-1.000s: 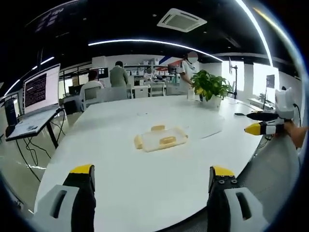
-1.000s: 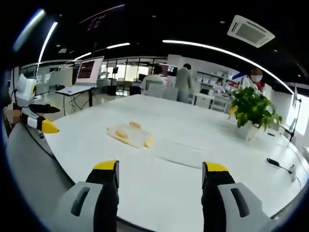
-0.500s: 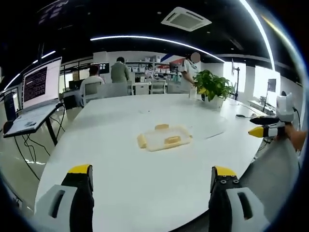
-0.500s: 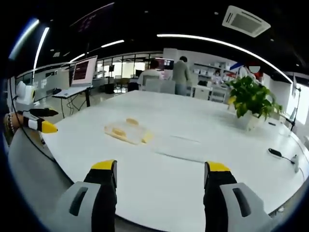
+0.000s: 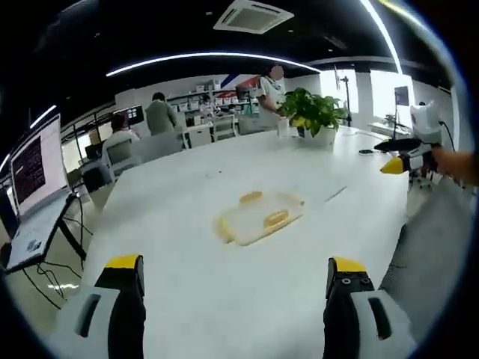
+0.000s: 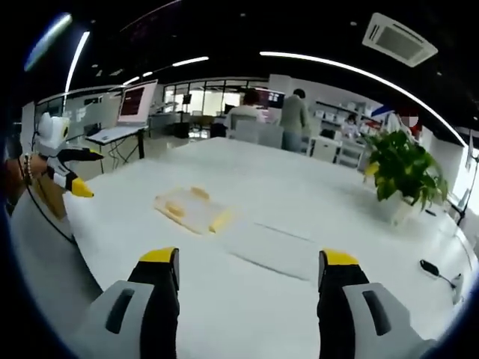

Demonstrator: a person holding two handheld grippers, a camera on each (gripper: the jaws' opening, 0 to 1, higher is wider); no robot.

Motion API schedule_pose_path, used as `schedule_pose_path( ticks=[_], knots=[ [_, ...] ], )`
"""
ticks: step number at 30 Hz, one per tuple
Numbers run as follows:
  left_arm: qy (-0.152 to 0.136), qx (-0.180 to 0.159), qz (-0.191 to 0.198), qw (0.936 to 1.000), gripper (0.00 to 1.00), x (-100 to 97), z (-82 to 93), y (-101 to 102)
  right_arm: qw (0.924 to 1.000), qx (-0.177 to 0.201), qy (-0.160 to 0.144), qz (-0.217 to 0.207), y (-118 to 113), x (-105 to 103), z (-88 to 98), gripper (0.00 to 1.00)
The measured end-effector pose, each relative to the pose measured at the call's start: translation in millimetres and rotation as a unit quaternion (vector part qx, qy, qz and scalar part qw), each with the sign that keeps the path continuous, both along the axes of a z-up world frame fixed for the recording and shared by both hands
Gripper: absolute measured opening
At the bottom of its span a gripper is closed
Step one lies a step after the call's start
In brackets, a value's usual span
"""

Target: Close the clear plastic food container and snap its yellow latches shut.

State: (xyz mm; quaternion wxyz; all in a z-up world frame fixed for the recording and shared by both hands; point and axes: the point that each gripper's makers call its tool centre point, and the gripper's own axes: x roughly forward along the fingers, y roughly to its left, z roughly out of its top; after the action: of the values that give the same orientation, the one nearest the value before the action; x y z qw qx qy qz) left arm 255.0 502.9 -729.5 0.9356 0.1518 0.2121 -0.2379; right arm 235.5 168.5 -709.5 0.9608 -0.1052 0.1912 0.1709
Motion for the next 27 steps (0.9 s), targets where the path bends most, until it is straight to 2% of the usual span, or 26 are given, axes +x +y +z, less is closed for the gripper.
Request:
schedule_pose_path(
  ticks=[4, 8, 11, 13, 14, 16, 17, 19, 20, 21, 23, 26, 27],
  knots=[
    [-0.02, 0.042, -0.022, 0.9987, 0.99, 18.5, 0.2, 3.0, 0.9985, -0.021, -0.01, 0.051, 17.8, 17.2, 3.9, 0.71],
    [-0.004, 0.049, -0.038, 0.9981, 0.99, 32.9, -6.6, 4.0, 0.9935, -0.05, 0.004, 0.102, 40.5, 29.5, -4.8, 0.7],
    [-0.003, 0.076, -0.066, 0.9949, 0.99, 44.8, -8.4, 5.2, 0.9866, -0.087, 0.003, 0.138, 53.1, 37.8, -9.0, 0.68],
    [0.001, 0.095, -0.081, 0.9921, 0.99, 54.5, -9.5, 5.9, 0.9775, -0.145, 0.002, 0.153, 54.7, 48.7, -15.6, 0.68],
    [0.0, 0.108, -0.086, 0.9904, 0.99, 61.4, -9.3, 6.8, 0.9707, -0.17, 0.001, 0.169, 58.4, 54.3, -19.0, 0.68],
    [-0.005, 0.136, -0.103, 0.9854, 0.99, 71.4, -9.2, 6.5, 0.9637, -0.185, -0.002, 0.192, 67.4, 62.2, -20.6, 0.68],
    [-0.01, 0.147, -0.106, 0.9833, 0.99, 76.4, -8.6, 6.7, 0.9627, -0.187, -0.002, 0.195, 69.9, 65.6, -20.4, 0.67],
    [-0.021, 0.181, -0.119, 0.976, 0.98, 87.0, -10.1, 5.8, 0.9565, -0.204, -0.006, 0.208, 74.1, 75.5, -19.9, 0.66],
    [-0.024, 0.2, -0.126, 0.9713, 0.98, 91.9, -11.9, 4.9, 0.9495, -0.224, -0.007, 0.219, 74.8, 81.0, -21.2, 0.66],
    [-0.026, 0.204, -0.13, 0.9699, 0.98, 93.7, -12.3, 3.6, 0.9475, -0.23, -0.007, 0.222, 75.3, 82.6, -21.5, 0.66],
    [-0.033, 0.226, -0.15, 0.9619, 0.97, 102.0, -15.7, -3.2, 0.9358, -0.257, -0.015, 0.241, 78.9, 92.1, -22.3, 0.65],
    [-0.037, 0.242, -0.171, 0.9544, 0.96, 109.5, -19.8, -10.9, 0.9235, -0.279, -0.008, 0.264, 82.5, 100.5, -28.9, 0.63],
    [-0.034, 0.251, -0.183, 0.9497, 0.96, 112.5, -23.0, -13.8, 0.9172, -0.289, -0.003, 0.274, 83.8, 103.3, -32.8, 0.63]
  ],
)
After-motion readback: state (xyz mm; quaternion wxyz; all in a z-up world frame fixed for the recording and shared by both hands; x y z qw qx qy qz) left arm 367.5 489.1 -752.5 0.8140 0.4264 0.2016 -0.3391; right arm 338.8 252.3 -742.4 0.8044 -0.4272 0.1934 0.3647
